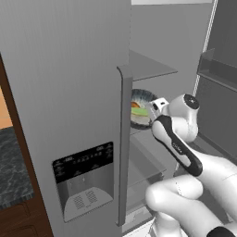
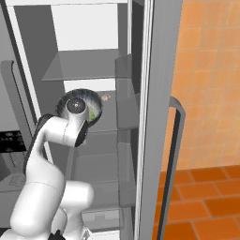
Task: Pick the chicken drumstick and corn from their plates and place them in the bowl. Then put the bowl in the fridge.
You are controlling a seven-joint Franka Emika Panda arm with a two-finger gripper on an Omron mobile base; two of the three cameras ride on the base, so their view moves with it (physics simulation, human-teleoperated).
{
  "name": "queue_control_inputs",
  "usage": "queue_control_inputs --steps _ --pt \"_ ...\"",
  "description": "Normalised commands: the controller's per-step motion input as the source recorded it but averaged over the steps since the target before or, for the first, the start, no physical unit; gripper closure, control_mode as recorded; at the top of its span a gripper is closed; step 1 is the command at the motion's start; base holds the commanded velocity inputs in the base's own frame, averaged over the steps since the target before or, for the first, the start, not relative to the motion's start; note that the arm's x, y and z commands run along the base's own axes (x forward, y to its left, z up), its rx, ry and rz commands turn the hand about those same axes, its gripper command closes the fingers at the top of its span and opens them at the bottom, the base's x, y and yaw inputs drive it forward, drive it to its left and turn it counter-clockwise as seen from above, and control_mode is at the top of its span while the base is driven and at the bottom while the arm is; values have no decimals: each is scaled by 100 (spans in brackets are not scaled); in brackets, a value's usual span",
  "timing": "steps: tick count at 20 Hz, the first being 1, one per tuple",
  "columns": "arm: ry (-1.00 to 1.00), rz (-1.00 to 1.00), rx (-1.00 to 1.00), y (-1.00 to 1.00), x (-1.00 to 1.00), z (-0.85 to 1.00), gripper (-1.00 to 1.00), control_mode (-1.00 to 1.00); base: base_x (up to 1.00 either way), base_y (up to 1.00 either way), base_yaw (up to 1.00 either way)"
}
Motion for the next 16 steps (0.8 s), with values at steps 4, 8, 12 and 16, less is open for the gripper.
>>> queue_control_inputs --steps 4,8,12,16 --pt "7 0 0 2 20 -23 100 -100 0 0 0" --pt "3 0 0 0 18 -19 100 -100 0 0 0" --pt "1 0 0 8 36 -24 100 -100 0 0 0" --pt "5 0 0 5 44 -25 100 -100 0 0 0"
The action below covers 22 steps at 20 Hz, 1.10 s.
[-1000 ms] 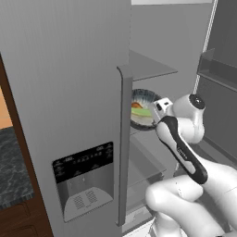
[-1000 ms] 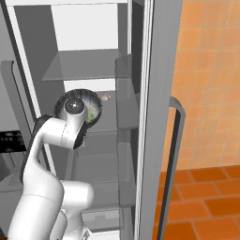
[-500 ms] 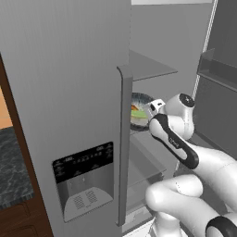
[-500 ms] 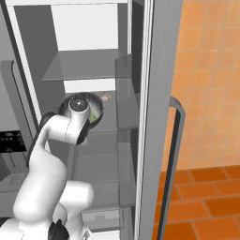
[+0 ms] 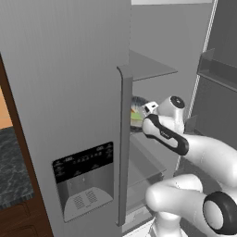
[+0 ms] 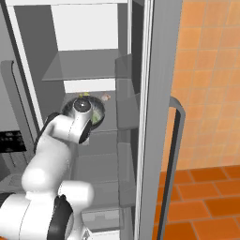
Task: Pick the chicken drumstick and corn from their plates and place them in the bowl. Then put the bowl in the fridge.
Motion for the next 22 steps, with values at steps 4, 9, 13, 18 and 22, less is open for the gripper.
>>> queue_control_inputs --steps 4,9,13,18,22 --pt "6 0 0 7 53 -27 100 -100 0 0 0" --pt "3 2 0 2 54 -17 100 -100 0 0 0" --pt "3 2 0 5 35 -8 100 -100 0 0 0" --pt "0 1 -1 16 9 -6 -100 -100 0 0 0" --pt "0 0 0 8 3 0 -100 -100 0 0 0"
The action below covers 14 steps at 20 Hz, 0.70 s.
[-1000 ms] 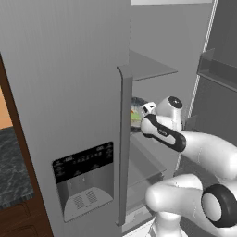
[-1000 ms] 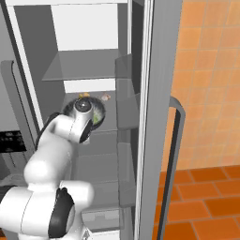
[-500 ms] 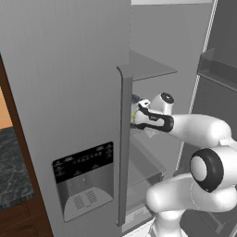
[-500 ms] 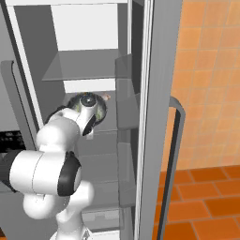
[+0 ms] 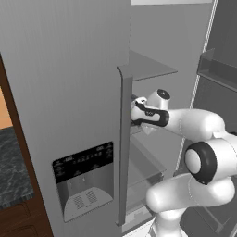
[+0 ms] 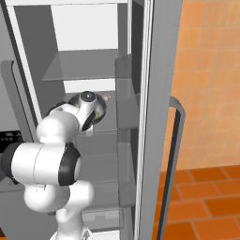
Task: Pick the chicken drumstick and corn from their plates and place them in the bowl. Then put the bowl in the fridge.
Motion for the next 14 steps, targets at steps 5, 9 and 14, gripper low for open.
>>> queue_control_inputs --steps 5,9,14 --pt "-1 1 0 1 0 9 -100 -100 0 0 0" --pt "-13 2 0 0 -6 58 -100 -100 0 0 0" --pt "-10 1 0 0 -72 31 -100 -100 0 0 0"
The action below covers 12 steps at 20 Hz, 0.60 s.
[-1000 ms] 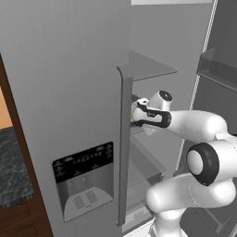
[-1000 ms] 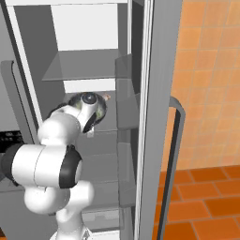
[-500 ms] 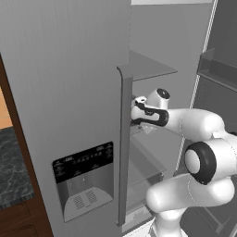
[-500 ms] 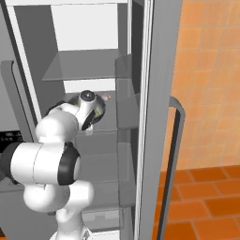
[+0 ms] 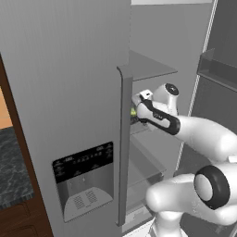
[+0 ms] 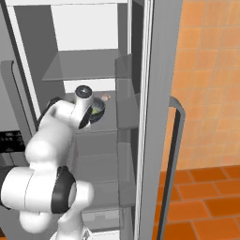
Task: Pick the chicken drumstick and corn from their plates and place them in the bowl. Then put the bowl in the fridge.
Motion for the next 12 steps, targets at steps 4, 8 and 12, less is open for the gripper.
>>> queue_control_inputs --steps 4,8,12 --pt "-1 0 0 0 -100 2 -100 -100 0 0 0" --pt "-7 0 -2 0 -100 39 -100 -100 0 0 0" --pt "-7 0 -15 0 -100 64 -100 -100 0 0 0"
